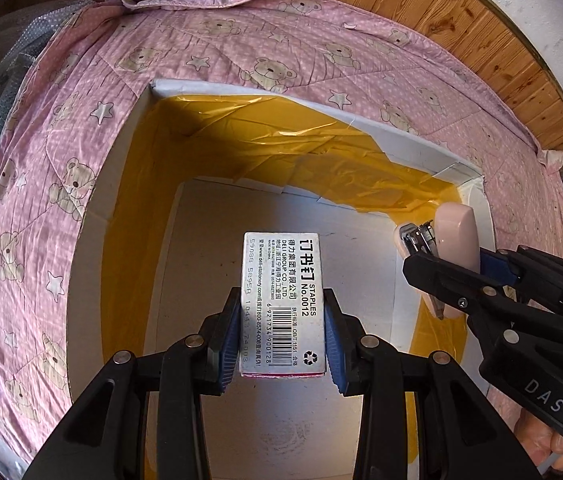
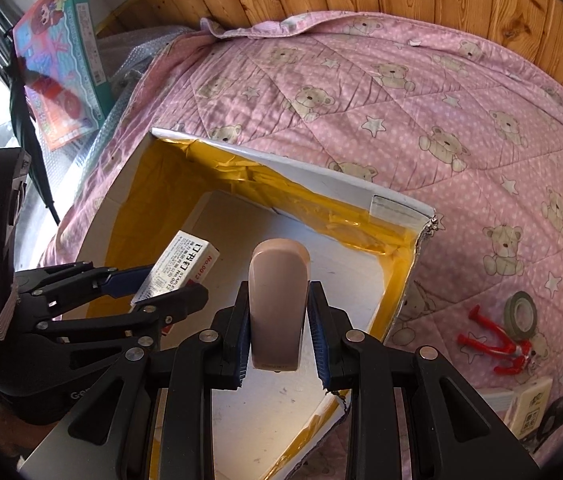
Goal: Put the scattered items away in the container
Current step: 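Open both tools to drop the staples box and stapler into the cardboard box, then withdraw both tools from the cardboard box toward the remaining items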
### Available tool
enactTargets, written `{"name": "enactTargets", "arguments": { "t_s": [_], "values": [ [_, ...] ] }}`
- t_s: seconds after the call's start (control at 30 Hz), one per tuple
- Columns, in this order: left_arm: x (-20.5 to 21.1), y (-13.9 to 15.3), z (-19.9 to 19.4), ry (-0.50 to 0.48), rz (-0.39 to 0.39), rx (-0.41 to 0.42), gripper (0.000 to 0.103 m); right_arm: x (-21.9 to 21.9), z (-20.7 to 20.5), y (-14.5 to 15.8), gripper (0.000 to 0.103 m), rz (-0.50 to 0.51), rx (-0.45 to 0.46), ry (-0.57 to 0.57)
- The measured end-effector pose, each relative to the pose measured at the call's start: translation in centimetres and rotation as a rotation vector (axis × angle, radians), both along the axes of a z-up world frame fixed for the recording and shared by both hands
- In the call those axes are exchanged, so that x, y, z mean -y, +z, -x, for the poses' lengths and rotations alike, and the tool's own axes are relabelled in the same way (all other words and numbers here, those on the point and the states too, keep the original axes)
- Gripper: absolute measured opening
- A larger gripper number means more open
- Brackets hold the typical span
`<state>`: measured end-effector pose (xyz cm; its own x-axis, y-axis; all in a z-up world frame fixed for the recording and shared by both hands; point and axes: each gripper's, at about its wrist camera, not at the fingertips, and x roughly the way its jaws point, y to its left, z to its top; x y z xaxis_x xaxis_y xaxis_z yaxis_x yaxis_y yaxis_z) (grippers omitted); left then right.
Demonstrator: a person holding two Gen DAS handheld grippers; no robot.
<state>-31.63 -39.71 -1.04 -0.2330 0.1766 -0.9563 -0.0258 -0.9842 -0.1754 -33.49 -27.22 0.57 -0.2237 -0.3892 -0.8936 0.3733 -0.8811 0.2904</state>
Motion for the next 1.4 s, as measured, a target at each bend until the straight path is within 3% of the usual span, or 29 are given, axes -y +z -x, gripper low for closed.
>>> {"name": "enactTargets", "arguments": {
  "t_s": [0.4,0.53,0.83,1.0,1.2,1.27,1.4],
  "values": [
    [0.3,-2.6,1.2,0.041,0.104,0.040,0.039,0.6,0.1,0.0,0.030,0.005,-0.032,0.042],
    [0.7,-1.9,0.7,0.067,0.122,0.021,0.048,-0.4,-1.0,1.1,0.030,0.078,-0.055,0.033],
    [-0.6,0.1,-1.5,0.055,0.130,-0.020,0.049,-2.2,-5.7,3.5,0.030,0.160,-0.095,0.030],
    [-2.0,2.9,-4.9,0.039,0.108,-0.081,0.049,-4.4,-9.7,5.1,0.031,0.210,-0.113,0.019],
    [-5.0,8.1,-11.5,-0.019,0.147,-0.233,0.049,-8.0,-15.5,7.2,0.037,0.290,-0.164,-0.014],
    [-6.0,9.4,-13.8,-0.032,0.138,-0.270,0.049,-9.2,-17.7,7.5,0.041,0.328,-0.175,-0.031],
    [-7.8,10.7,-17.8,-0.061,0.104,-0.302,0.050,-11.2,-21.3,7.0,0.041,0.408,-0.159,-0.069]
  ]
}}
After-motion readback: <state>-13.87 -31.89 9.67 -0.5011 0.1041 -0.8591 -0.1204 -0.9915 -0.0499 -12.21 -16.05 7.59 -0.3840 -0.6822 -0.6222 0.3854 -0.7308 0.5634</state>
